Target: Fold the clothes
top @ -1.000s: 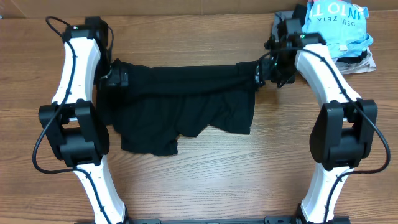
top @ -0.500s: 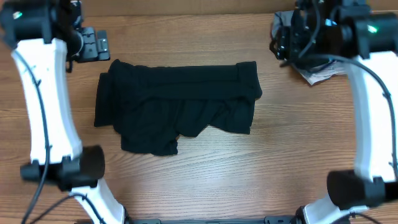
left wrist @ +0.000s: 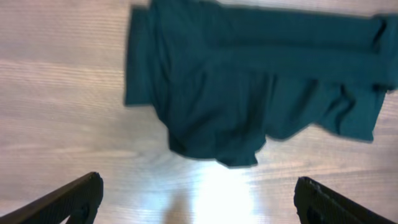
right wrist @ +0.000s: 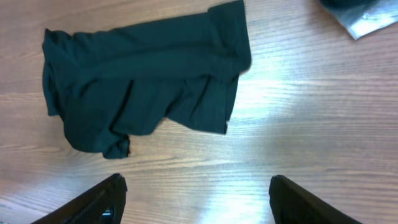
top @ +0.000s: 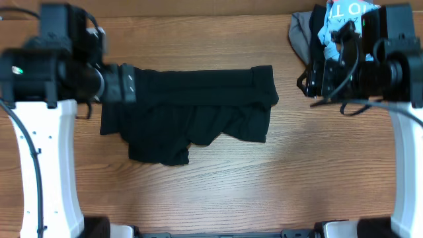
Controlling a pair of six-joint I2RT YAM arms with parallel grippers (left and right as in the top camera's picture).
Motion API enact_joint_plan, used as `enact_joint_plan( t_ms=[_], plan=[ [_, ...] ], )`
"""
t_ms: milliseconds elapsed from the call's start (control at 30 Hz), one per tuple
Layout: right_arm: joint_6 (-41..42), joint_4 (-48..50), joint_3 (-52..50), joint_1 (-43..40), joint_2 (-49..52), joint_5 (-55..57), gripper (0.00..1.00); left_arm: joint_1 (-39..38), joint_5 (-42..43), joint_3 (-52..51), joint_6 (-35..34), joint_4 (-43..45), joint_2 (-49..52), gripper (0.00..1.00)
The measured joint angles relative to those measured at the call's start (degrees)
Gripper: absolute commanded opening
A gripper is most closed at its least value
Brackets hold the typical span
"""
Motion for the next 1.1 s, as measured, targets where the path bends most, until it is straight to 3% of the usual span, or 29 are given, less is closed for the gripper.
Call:
enact_joint_plan(
  t_ms=[200, 333, 567, 767, 1100],
  plan=[
    [0.98, 11.47, -17.73, 1.86, -2.86, -1.22, 0.77, -5.68, 2.58, -24.61, -5.16, 12.96, -5.6, 1.0],
    [1.46, 19.54, -28.41, 2.14, -1.36, -2.93, 0.82, -12.52, 4.57, -40.3, -9.46, 22.56, -6.38, 1.0],
    [1.46, 28.76, -37.48, 2.14, -1.25, -3.93, 0.86, -23.69, 6.27, -59.89, -19.21, 39.28, -6.43, 0.96],
    [1.46, 32.98, -40.85, 2.14, -1.27, -4.17, 0.86, -24.39, 5.09, -67.91, -25.97, 46.03, -6.49, 0.79],
    [1.49, 37.92, -44.68, 2.14, -1.25, -4.24, 0.87, -24.39, -5.7, -72.26, -28.5, 53.51, -5.4, 0.72]
  ],
)
